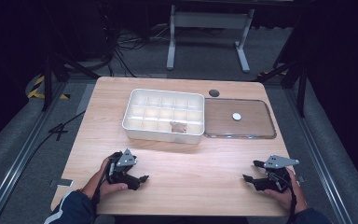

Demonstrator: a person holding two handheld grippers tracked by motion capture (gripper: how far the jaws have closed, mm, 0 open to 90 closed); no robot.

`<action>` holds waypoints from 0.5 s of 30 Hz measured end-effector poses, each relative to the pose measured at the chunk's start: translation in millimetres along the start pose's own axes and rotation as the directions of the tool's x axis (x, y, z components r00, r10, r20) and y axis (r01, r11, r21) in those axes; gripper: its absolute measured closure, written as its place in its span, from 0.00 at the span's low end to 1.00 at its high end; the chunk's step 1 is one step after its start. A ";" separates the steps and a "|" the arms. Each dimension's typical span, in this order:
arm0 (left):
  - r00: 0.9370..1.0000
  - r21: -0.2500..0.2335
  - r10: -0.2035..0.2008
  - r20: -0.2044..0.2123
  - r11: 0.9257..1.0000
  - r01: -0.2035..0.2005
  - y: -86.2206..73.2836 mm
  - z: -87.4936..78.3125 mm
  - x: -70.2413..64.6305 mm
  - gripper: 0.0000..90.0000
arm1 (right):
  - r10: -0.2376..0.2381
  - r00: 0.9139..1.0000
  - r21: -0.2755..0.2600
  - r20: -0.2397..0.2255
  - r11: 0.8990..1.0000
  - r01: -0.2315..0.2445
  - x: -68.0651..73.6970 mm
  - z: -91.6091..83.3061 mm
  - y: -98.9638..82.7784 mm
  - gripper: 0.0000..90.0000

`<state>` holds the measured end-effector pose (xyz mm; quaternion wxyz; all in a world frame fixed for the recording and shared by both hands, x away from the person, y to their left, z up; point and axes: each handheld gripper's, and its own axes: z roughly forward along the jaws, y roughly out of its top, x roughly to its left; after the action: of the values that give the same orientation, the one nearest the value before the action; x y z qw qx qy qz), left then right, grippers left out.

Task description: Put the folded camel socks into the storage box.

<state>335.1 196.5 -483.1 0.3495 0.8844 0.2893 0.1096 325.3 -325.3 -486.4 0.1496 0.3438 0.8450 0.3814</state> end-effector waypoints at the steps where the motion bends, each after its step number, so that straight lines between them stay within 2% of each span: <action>1: 1.000 0.000 0.000 0.000 1.000 0.000 0.0 0.0 0.0 0.12 | 0.000 1.000 0.000 0.005 1.000 0.000 -0.3 0.4 0.3 0.27; 15: 1.000 0.001 0.001 0.005 1.000 -0.001 0.9 1.1 0.7 0.11 | 0.002 1.000 0.000 0.009 1.000 -0.002 -0.1 1.0 0.7 0.27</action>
<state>336.5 195.7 -483.3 0.3500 0.8848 0.2882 0.1072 326.3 -324.5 -486.6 0.1528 0.3463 0.8440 0.3799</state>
